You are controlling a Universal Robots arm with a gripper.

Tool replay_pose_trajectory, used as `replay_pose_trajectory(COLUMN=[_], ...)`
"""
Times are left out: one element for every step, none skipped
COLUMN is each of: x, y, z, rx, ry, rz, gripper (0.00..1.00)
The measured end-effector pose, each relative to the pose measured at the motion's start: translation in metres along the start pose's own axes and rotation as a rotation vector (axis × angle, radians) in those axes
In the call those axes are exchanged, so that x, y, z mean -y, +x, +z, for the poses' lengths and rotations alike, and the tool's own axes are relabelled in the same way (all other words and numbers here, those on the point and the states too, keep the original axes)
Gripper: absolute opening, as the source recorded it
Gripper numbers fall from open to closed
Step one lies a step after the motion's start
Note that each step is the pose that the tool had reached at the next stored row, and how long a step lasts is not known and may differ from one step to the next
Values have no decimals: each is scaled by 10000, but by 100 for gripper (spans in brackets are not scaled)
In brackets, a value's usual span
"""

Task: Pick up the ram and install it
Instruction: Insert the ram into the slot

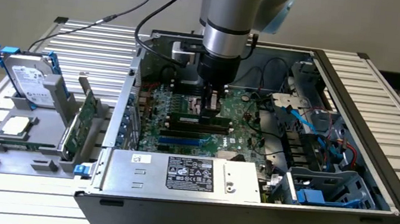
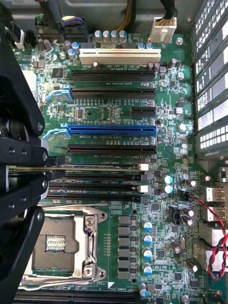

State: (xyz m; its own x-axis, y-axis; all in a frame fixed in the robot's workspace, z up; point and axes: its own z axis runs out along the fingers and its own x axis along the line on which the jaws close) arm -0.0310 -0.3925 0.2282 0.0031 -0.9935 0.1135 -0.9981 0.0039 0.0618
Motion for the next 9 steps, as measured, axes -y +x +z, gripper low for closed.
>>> replay_pose_trajectory(x=[0,0,0,0,0,0,-1,-1,-1], y=[0,0,0,0,1,2,3,4,4], z=[0,1,1,1,2,2,2,2,4], rx=[-1,-1,-1,-1,-1,-1,-3,-4,-4], ry=[1,3,5,7,8,9,10,10,12], rz=[-12,-26,-41,-52,-63,-73,-80,-88,-98], gripper=[14,14,14,14,14,14,14,14,14])
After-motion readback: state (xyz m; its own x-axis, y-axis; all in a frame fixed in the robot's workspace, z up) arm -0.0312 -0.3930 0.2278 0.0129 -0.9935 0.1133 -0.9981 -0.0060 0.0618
